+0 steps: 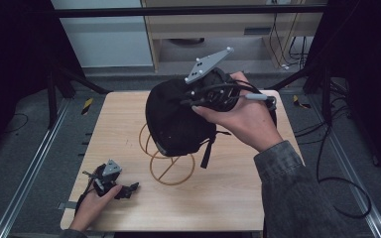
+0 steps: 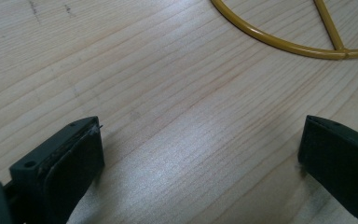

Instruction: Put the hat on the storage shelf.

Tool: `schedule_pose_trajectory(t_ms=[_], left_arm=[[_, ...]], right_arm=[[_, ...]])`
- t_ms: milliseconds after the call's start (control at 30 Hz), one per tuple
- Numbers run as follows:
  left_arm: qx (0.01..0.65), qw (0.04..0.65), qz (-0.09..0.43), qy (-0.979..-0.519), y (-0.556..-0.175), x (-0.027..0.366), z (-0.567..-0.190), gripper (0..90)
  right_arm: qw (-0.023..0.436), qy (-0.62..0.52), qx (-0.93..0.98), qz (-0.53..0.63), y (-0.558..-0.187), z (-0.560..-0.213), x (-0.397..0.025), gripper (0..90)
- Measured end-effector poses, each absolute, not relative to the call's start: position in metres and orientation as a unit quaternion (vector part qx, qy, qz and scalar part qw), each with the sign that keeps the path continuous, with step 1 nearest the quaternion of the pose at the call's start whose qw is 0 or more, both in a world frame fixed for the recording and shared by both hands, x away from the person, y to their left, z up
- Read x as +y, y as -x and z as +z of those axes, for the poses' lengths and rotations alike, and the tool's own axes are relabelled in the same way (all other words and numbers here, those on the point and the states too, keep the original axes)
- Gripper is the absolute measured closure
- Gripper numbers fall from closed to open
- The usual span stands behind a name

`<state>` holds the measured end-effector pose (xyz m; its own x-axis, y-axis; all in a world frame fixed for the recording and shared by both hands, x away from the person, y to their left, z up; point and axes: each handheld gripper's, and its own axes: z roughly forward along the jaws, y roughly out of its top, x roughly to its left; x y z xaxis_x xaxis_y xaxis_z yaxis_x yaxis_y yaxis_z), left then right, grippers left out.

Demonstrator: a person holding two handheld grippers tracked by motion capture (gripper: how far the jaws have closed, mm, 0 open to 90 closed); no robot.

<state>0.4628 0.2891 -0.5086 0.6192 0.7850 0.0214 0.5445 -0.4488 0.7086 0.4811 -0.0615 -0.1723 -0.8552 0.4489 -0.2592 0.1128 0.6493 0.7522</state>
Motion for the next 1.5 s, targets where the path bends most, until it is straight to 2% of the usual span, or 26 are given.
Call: schedule_pose_trajectory(t_ms=[500, 1500], left_arm=[[0.399, 0.341, 0.177, -0.832, -0.463, 0.289, -0.509, 0.0], [0.399, 0.342, 0.177, -0.832, -0.463, 0.289, -0.509, 0.0]], right_arm=[[0.208, -0.158, 0.89, 0.374, -0.496, -0.177, -0.036, 72.6], [0.176, -0.152, 0.916, 0.327, -0.526, -0.218, 0.019, 72.0]])
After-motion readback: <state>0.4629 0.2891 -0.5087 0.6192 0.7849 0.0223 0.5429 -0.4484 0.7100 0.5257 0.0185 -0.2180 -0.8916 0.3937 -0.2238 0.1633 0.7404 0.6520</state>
